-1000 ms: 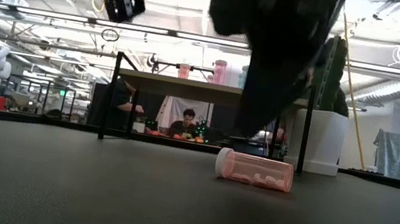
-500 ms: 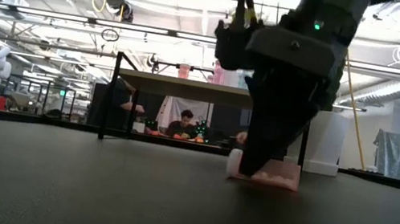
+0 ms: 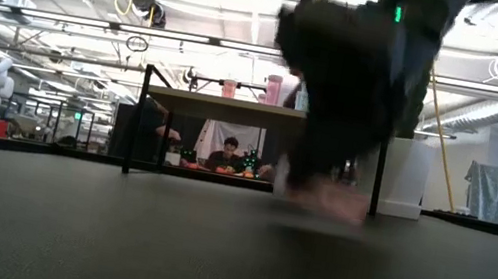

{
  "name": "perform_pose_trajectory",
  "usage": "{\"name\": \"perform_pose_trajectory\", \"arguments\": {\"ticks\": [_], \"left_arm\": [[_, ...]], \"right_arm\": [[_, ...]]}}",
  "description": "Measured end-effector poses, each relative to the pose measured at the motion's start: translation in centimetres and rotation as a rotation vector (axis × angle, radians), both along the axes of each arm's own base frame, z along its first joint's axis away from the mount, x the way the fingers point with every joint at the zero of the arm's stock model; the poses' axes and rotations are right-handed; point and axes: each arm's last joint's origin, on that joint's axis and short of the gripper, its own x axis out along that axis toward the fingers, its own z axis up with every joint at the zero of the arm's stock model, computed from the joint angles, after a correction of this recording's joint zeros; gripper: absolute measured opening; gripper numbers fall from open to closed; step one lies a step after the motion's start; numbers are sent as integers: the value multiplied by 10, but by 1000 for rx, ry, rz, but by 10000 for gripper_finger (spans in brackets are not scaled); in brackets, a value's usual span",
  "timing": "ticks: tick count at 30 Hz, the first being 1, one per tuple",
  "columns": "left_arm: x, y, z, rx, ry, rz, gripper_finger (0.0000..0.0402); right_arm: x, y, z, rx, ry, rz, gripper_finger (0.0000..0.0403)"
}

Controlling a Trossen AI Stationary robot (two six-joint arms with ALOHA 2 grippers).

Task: Pick and place medicine bottles onto shelf by color
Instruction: Put the red pill bottle on the shelf aligned with the other red pill bottles

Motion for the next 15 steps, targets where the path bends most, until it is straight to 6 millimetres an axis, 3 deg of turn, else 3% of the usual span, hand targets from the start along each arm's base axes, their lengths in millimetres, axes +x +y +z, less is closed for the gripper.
{"name": "perform_pose_trajectory", "arguments": {"ticks": [6, 11, 15], "left_arm": [[-6, -2, 8, 5, -56, -14, 203], [-10, 1, 13, 10, -75, 35, 207], [-5, 0, 10, 52, -86, 67, 207]], "right_arm": [[-8, -9, 60, -77, -235, -62, 98], [-25, -19, 134, -131, -555, -110, 109], [-37, -26, 185, -197, -816, -44, 110]]}}
